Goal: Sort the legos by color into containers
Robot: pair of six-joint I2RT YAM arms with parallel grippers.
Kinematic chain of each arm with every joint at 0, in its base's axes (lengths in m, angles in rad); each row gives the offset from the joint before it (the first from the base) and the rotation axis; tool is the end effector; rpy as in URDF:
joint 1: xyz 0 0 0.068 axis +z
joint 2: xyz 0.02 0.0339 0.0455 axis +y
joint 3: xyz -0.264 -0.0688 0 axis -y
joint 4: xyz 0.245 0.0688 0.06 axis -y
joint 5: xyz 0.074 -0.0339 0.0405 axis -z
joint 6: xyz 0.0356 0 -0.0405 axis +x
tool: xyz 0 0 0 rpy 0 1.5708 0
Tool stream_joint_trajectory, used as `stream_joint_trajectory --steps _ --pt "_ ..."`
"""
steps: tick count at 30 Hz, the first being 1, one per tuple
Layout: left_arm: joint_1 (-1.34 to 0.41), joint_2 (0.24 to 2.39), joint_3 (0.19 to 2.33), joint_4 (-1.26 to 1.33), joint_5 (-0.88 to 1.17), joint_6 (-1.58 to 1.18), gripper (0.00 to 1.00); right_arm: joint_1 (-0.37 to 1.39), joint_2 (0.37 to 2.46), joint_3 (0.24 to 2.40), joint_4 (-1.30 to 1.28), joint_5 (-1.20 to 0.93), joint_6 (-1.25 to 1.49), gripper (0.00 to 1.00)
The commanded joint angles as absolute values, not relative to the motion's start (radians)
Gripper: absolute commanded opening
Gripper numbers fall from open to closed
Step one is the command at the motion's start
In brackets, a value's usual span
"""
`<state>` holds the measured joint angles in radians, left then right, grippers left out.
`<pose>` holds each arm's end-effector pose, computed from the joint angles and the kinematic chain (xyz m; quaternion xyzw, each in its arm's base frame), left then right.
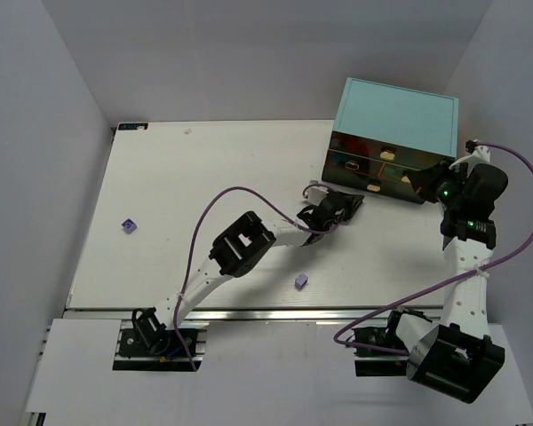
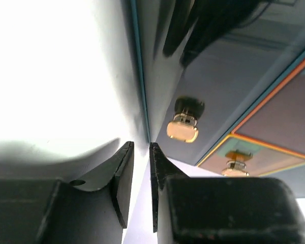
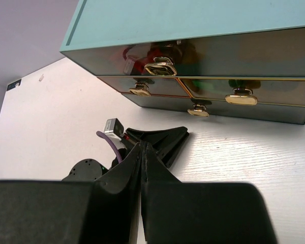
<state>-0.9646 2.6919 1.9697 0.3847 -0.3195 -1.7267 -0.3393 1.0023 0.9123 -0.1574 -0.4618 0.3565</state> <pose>0.3413 -0.4727 0.0756 -0.3849 0.7135 -0.5276 0.2540 0.2221 -0.0616 0.3478 0.1296 0.7699 0.1857 0.5966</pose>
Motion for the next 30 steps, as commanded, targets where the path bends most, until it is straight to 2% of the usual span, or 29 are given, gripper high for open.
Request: stream_joint_trajectory --steps 1,3,4,7,19,27,30 --pt "-0.969 2.585 1.921 0.413 -0.304 -1.715 0.30 -0.341 0.988 0.911 -0.133 -0.483 0.356 0.00" --pt "-0.969 2.585 1.914 0.434 -0.290 -1.709 0.35 -0.342 0.986 0.911 -0.140 -0.480 0.351 0.00" --pt "-0.969 2.586 1.916 0.439 -0.288 -1.695 0.43 -0.342 0.986 0.914 -0.143 -0.480 0.348 0.00" --pt "-0.969 2.594 1.943 0.430 -0.301 -1.668 0.51 -0.341 0.985 0.917 -0.146 -0.485 0.347 0.00" --pt "-0.969 2.758 2.247 0.370 -0.284 -1.623 0.52 -0.342 0.976 0.930 -0.155 -0.492 0.348 0.00" --pt "-0.969 2.724 2.168 0.359 -0.284 -1.618 0.53 -0.341 0.977 0.937 -0.160 -0.483 0.348 0.00" --pt "-0.969 2.712 2.141 0.354 -0.276 -1.618 0.58 -0.341 0.979 0.936 -0.158 -0.482 0.347 0.00"
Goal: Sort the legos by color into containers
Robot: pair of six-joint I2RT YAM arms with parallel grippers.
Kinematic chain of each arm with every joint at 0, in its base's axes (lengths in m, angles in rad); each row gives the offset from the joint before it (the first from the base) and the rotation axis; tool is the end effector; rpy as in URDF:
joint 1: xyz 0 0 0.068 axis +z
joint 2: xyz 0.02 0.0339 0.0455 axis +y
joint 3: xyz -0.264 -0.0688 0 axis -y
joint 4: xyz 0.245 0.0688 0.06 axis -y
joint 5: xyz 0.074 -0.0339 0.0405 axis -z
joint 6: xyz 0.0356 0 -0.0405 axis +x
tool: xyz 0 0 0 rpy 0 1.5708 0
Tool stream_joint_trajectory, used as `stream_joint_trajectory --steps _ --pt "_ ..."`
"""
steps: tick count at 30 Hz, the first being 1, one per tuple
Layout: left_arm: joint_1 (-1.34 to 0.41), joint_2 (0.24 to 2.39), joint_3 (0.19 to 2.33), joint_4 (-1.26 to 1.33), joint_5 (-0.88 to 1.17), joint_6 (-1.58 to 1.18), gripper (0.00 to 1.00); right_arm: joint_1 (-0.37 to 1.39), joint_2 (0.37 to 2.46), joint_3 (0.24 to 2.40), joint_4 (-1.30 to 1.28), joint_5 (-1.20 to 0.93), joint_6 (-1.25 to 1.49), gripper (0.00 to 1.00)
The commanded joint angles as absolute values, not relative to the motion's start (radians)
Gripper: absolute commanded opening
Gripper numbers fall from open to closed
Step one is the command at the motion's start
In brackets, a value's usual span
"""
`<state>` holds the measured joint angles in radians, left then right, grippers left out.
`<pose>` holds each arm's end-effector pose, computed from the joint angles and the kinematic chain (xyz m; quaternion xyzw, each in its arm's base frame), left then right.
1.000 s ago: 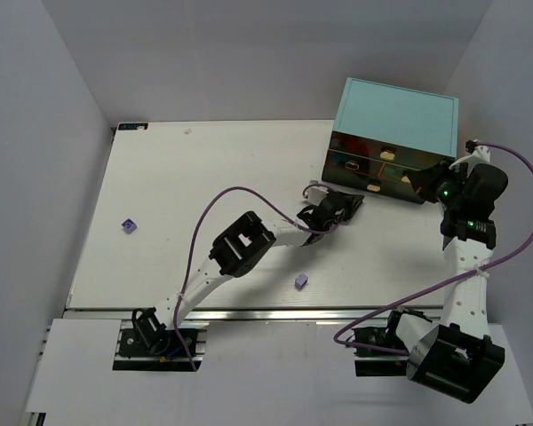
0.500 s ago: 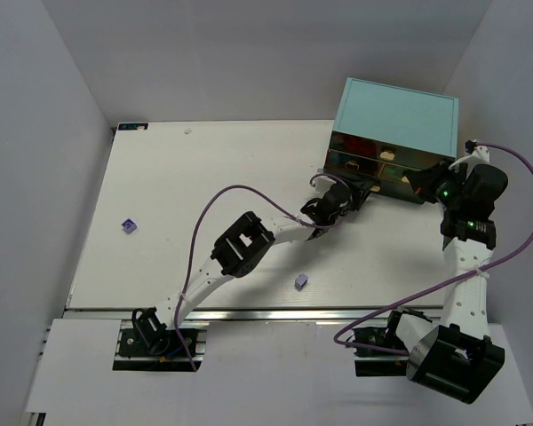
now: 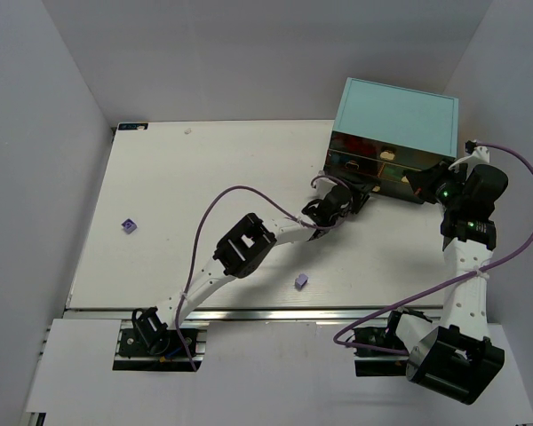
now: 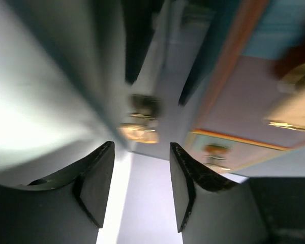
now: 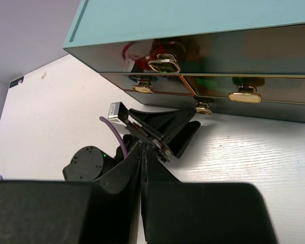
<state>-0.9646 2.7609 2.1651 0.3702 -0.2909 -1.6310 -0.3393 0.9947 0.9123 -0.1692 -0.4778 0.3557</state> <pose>0.3542 -0.4930 0.0996 -0.3385 0.7018 -0.5630 0.2754 0.2201 -0.0603 0.3482 0.1251 0.7713 0.1919 0.5938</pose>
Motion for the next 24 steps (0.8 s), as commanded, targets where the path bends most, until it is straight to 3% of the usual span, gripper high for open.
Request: stream_joint_trajectory --steps 1,8,24 --pt "-0.969 2.712 2.141 0.353 -0.275 -1.618 0.58 -0.341 0.979 0.936 -0.156 -0.483 0.347 0.00" --pt "-0.969 2.741 2.184 0.338 -0.279 -1.618 0.65 -0.342 0.980 0.933 -0.156 -0.480 0.348 0.00" --pt "-0.969 2.829 2.302 0.301 -0.321 -1.628 0.66 -0.341 0.976 0.930 -0.161 -0.471 0.345 0.00"
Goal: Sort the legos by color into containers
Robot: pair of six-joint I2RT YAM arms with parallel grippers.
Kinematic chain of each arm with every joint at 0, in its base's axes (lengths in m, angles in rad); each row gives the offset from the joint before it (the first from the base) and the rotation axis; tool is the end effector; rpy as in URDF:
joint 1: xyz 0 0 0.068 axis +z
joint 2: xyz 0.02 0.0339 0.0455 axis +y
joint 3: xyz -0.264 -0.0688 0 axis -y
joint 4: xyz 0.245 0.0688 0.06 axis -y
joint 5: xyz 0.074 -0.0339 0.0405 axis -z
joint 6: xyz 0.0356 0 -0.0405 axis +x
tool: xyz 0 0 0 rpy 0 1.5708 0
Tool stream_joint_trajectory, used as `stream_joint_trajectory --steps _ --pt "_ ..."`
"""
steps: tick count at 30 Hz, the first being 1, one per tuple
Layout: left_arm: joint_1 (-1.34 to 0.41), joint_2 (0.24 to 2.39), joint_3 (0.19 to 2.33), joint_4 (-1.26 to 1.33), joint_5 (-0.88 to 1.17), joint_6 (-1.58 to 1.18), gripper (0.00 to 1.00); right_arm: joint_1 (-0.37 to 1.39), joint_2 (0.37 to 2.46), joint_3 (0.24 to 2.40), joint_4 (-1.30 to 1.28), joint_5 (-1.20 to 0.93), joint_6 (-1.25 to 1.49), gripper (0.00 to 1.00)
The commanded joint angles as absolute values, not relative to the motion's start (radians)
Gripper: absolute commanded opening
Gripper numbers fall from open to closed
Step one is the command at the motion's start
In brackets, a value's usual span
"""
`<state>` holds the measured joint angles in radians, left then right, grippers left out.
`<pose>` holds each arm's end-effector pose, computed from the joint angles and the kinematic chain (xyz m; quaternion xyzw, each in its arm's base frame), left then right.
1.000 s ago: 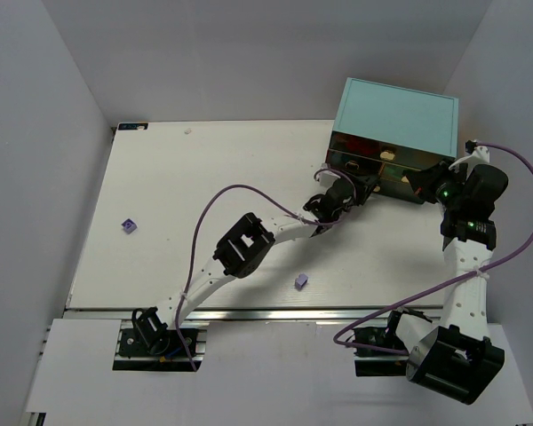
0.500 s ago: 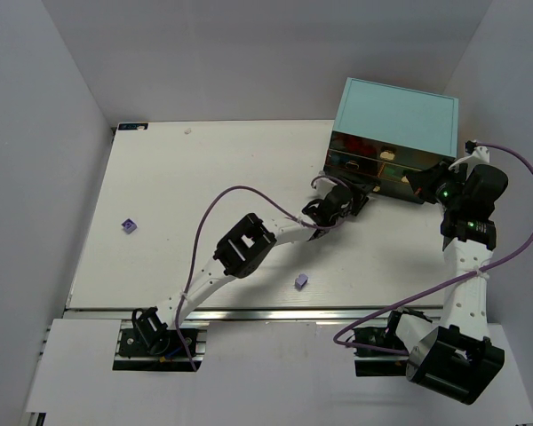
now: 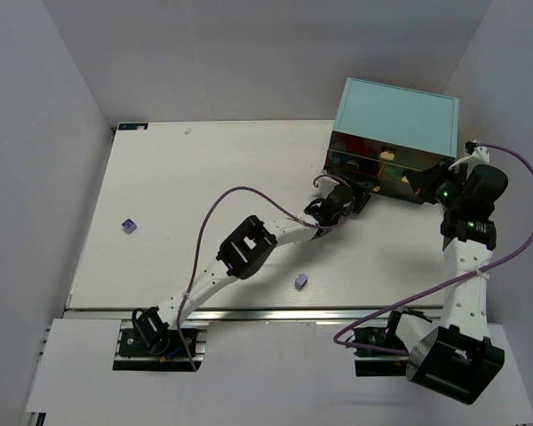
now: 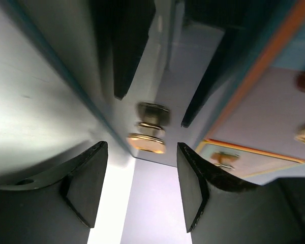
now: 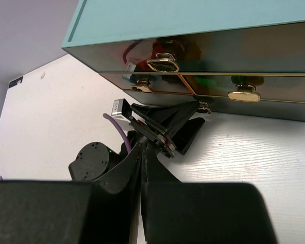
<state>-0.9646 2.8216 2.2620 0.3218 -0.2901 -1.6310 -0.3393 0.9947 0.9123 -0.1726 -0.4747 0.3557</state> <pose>0.3588 -0.4997 0.0919 -0.3388 0.7057 -0.5585 0.2743 0.2200 -0.0604 0.3479 0.1267 0.7721 0.1909 0.5928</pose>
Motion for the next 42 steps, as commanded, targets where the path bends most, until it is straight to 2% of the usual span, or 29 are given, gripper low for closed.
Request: stream_joint_trajectory --steps 1,10,19,22,42 --pt "-0.969 2.833 2.307 0.298 -0.324 -1.628 0.66 -0.341 0.976 0.930 -0.161 -0.469 0.344 0.00" --pt "-0.969 2.853 2.326 0.302 -0.354 -1.644 0.57 -0.341 0.976 0.927 -0.164 -0.474 0.344 0.00" --pt "-0.969 2.850 2.319 0.316 -0.348 -1.663 0.29 -0.342 0.973 0.922 -0.172 -0.479 0.342 0.00" --pt "-0.969 2.836 2.300 0.331 -0.345 -1.663 0.24 -0.341 0.971 0.920 -0.176 -0.479 0.339 0.00" --pt "-0.969 2.609 1.895 0.566 -0.308 -1.646 0.19 -0.341 0.969 0.911 -0.169 -0.503 0.344 0.00"
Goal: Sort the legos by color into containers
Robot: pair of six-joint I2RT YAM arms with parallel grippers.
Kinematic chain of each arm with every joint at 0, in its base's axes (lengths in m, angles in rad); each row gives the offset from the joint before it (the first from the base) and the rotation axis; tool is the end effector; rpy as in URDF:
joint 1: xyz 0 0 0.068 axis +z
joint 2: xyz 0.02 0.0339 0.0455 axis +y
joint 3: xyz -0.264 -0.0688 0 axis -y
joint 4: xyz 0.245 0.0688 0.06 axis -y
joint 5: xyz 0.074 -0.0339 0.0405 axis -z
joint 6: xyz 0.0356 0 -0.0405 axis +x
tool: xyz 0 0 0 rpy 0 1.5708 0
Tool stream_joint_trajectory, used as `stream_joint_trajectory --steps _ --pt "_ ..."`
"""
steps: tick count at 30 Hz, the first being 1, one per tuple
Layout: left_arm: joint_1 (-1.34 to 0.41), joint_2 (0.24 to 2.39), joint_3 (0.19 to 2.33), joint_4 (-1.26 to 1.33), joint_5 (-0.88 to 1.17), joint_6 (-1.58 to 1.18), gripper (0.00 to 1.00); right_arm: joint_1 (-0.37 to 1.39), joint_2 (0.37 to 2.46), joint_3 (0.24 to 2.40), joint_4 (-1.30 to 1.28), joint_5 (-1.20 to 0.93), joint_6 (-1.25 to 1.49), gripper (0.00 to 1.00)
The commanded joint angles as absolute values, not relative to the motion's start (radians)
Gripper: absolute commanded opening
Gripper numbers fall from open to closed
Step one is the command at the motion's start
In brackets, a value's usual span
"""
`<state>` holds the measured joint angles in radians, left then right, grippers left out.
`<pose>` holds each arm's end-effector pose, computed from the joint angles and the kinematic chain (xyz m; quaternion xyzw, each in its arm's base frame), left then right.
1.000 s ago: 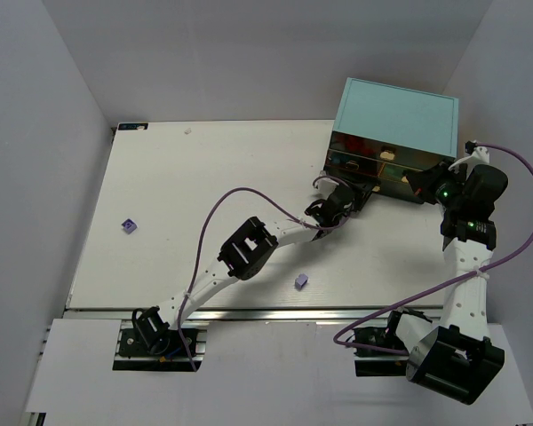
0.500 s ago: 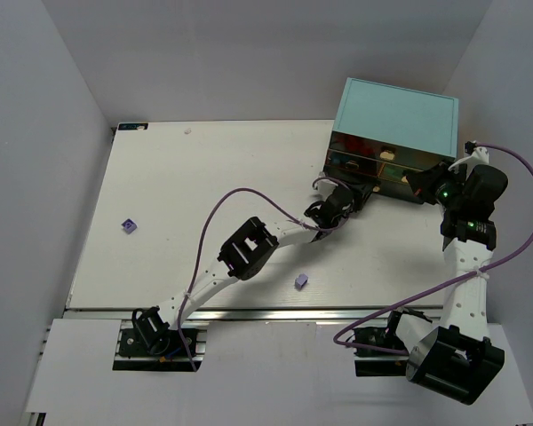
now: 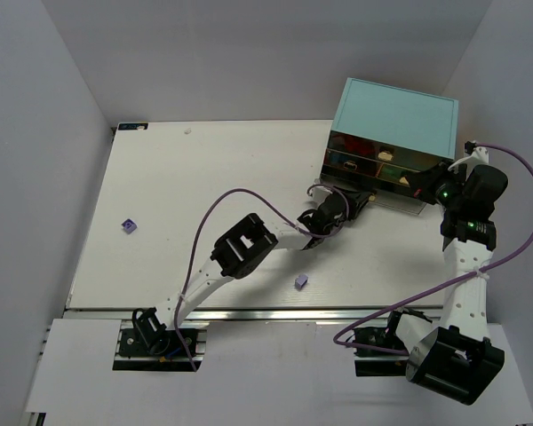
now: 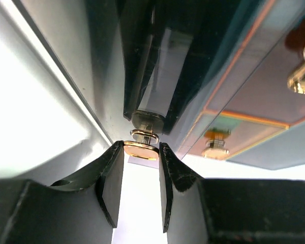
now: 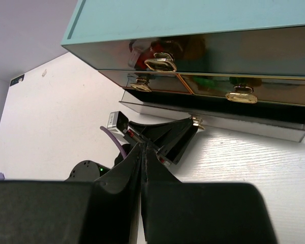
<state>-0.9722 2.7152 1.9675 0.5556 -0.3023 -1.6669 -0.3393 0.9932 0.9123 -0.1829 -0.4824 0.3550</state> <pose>0.3394 -0.4788 0.0795 -0.3497 0.6847 -0.5802 0.2689 0.2194 -0.0599 0.3472 0.1257 0.7744 0.1943 0.5889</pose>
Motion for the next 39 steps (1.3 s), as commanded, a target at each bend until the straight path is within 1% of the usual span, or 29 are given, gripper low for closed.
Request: stream_joint_trajectory --steps 1,7,10,11,12,13,15,16,18,19,22,25,28,29,30,31,32,33,35,36,37,38,39 --pt "-0.969 2.597 1.870 0.577 -0.301 -1.646 0.19 -0.339 0.969 0.910 -0.169 -0.503 0.344 0.00" --pt "-0.969 2.482 1.683 0.634 -0.293 -1.632 0.19 -0.339 0.969 0.905 -0.172 -0.529 0.348 0.00" --pt "-0.969 2.468 1.663 0.635 -0.281 -1.628 0.19 -0.341 0.965 0.899 -0.170 -0.572 0.321 0.01" --pt "-0.969 2.473 1.664 0.641 -0.264 -1.629 0.21 -0.336 0.965 0.899 -0.169 -0.615 0.310 0.09" --pt "-0.969 2.480 1.669 0.644 -0.258 -1.628 0.37 -0.339 0.963 0.899 -0.167 -0.635 0.295 0.30" --pt "-0.969 2.482 1.678 0.643 -0.255 -1.626 0.50 -0.341 0.962 0.899 -0.167 -0.664 0.264 0.38" --pt "-0.969 2.483 1.684 0.638 -0.250 -1.623 0.63 -0.339 0.960 0.902 -0.167 -0.759 0.227 0.54" --pt "-0.969 2.480 1.687 0.640 -0.247 -1.614 0.69 -0.341 0.960 0.902 -0.169 -0.834 0.206 0.57" --pt "-0.960 2.471 1.675 0.647 -0.233 -1.609 0.70 -0.341 0.960 0.907 -0.176 -0.906 0.137 0.63" --pt "-0.960 2.455 1.666 0.649 -0.233 -1.606 0.71 -0.338 0.960 0.907 -0.176 -0.979 0.120 0.63" --pt "-0.960 2.410 1.593 0.660 -0.213 -1.598 0.72 -0.339 0.965 0.914 -0.173 -1.086 0.066 0.64" --pt "-0.960 2.323 1.490 0.655 -0.175 -1.582 0.73 -0.339 0.963 0.920 -0.176 -1.133 0.040 0.64" --pt "-0.960 2.211 1.375 0.631 -0.146 -1.534 0.73 -0.336 0.963 0.937 -0.213 -1.169 -0.030 0.61" --pt "-0.950 2.154 1.346 0.620 -0.143 -1.517 0.69 -0.336 0.965 0.943 -0.253 -1.183 -0.060 0.53" --pt "-0.950 2.128 1.291 0.620 -0.141 -1.467 0.66 -0.334 0.966 0.949 -0.287 -1.202 -0.146 0.46" --pt "-0.950 2.103 1.267 0.609 -0.144 -1.450 0.62 -0.330 0.972 0.971 -0.332 -1.244 -0.208 0.42" --pt "-0.950 2.056 1.244 0.579 -0.150 -1.442 0.58 -0.325 0.979 0.980 -0.436 -1.259 -0.272 0.34" --pt "-0.939 2.034 1.221 0.583 -0.158 -1.431 0.50 -0.322 0.982 0.992 -0.487 -1.270 -0.329 0.30" --pt "-0.928 1.991 1.143 0.598 -0.170 -1.404 0.38 -0.310 1.006 1.040 -0.611 -1.290 -0.538 0.24" --pt "-0.928 1.947 1.120 0.595 -0.172 -1.404 0.31 -0.305 1.015 1.058 -0.749 -1.292 -0.622 0.22" --pt "-0.917 1.924 1.085 0.592 -0.167 -1.381 0.19 -0.302 1.037 1.074 -0.820 -1.292 -0.791 0.22" --pt "-0.907 1.904 1.072 0.568 -0.158 -1.367 0.14 -0.287 1.049 1.107 -0.892 -1.290 -0.889 0.22" --pt "-0.907 1.851 1.062 0.537 -0.152 -1.339 0.08 -0.279 1.078 1.124 -1.045 -1.284 -0.987 0.22"
